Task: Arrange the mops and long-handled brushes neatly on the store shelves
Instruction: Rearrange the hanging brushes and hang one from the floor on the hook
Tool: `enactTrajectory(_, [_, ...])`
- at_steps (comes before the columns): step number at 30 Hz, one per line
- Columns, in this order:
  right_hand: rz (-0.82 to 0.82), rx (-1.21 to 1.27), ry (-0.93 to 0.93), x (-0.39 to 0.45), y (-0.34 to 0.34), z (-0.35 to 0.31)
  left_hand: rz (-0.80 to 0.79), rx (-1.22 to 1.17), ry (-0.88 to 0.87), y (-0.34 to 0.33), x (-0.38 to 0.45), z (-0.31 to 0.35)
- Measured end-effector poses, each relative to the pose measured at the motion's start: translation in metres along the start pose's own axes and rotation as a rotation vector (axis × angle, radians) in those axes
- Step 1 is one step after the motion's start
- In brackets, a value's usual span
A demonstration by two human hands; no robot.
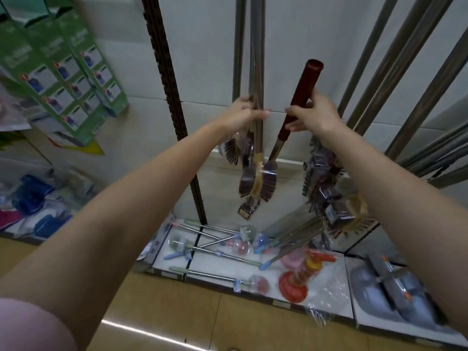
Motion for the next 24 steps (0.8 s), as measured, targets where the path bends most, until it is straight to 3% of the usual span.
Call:
enactTrajectory(10, [-0.117, 0.048, 0.023, 0.001, -0.03, 0.0, 0.053, 0.021, 0.065, 0.02, -0.005, -0.019])
enactTrajectory(24, [-0.126, -0.003, 0.017, -0.002, -0.03, -0.002, 0.003, 0.118, 0.051, 0.053, -0.016, -0.044])
Point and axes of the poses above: each hand's wrist, its own x-axis towards the middle knuckle, its own y-axis out of the back of the hand, z = x × y, the point moved 8 cm from there along x, towards the middle knuckle, and after that the axes turned 6 degrees about -y, right-handed, at the moved point
